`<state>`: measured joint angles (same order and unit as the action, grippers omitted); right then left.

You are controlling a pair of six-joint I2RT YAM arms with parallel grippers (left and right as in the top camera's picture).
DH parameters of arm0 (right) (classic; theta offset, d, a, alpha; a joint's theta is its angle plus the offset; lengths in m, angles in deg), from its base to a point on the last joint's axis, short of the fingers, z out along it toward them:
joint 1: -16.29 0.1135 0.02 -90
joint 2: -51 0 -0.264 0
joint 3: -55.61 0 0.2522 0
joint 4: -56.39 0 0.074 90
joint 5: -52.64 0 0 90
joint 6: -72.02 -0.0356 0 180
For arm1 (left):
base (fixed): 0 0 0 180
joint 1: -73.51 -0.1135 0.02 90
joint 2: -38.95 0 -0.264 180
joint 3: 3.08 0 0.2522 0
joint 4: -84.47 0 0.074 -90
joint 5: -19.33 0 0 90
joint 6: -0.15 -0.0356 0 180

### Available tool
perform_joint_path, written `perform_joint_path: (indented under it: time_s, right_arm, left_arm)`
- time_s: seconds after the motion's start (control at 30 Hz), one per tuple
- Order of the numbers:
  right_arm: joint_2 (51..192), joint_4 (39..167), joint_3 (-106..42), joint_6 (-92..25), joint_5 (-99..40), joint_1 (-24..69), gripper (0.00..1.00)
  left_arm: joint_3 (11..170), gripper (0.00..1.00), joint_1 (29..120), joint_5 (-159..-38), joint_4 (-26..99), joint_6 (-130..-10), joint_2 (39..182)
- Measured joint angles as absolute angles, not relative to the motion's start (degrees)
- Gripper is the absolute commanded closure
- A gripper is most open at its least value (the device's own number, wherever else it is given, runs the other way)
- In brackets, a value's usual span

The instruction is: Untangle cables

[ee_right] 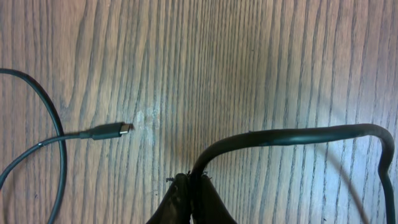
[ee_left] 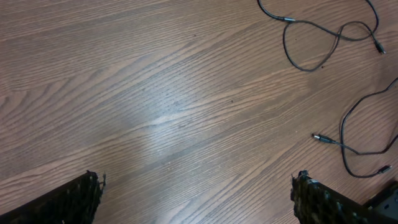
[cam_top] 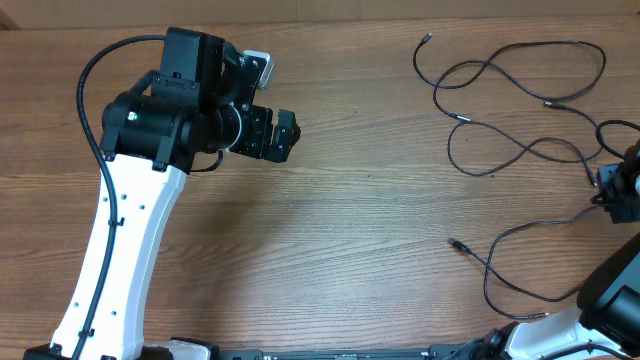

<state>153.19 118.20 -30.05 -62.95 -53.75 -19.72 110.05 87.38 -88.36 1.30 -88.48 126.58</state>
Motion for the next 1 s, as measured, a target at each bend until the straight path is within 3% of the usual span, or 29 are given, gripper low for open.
perform_joint_path:
  time_s: [0.07,0.1,0.17,0.2,0.33,0.63,0.8,1.0]
  right_arm:
    - [153.19,118.49,-30.05,-62.95,-53.61,-19.72,0.83]
    - [153.19,118.68,-30.05,-63.24,-53.24,-19.72,0.71]
    - [153.19,118.95,-30.07,-62.97,-52.48,-19.72,0.37]
    - [153.19,119.06,-30.09,-62.89,-51.78,-19.72,0.29]
    - [153.19,120.17,-30.09,-62.65,-49.26,-19.72,0.21]
    - [153.19,127.82,-30.13,-56.11,-34.62,-19.68,0.14]
    - [153.19,134.99,-30.00,-50.49,-28.94,-18.15,0.01]
    - [153.19,136.17,-27.40,-47.17,-27.19,-11.81,0.00]
  left_arm:
    - [110.05,0.00,87.38,-88.36,1.30,-88.48,126.58]
    - [110.05,0.00,87.38,-88.36,1.32,-88.48,126.58]
    - [110.05,0.01,87.38,-88.38,1.30,-88.48,126.58]
    - [110.05,0.00,87.38,-88.36,1.30,-88.48,126.58]
    - [110.05,0.00,87.38,-88.36,1.32,-88.46,126.58]
    - [110.05,0.00,87.38,-88.36,1.32,-88.48,126.58]
    - [110.05,0.00,87.38,-88.38,1.32,-88.48,126.58]
    - [110.05,0.00,87.38,-88.36,1.28,-88.48,126.58]
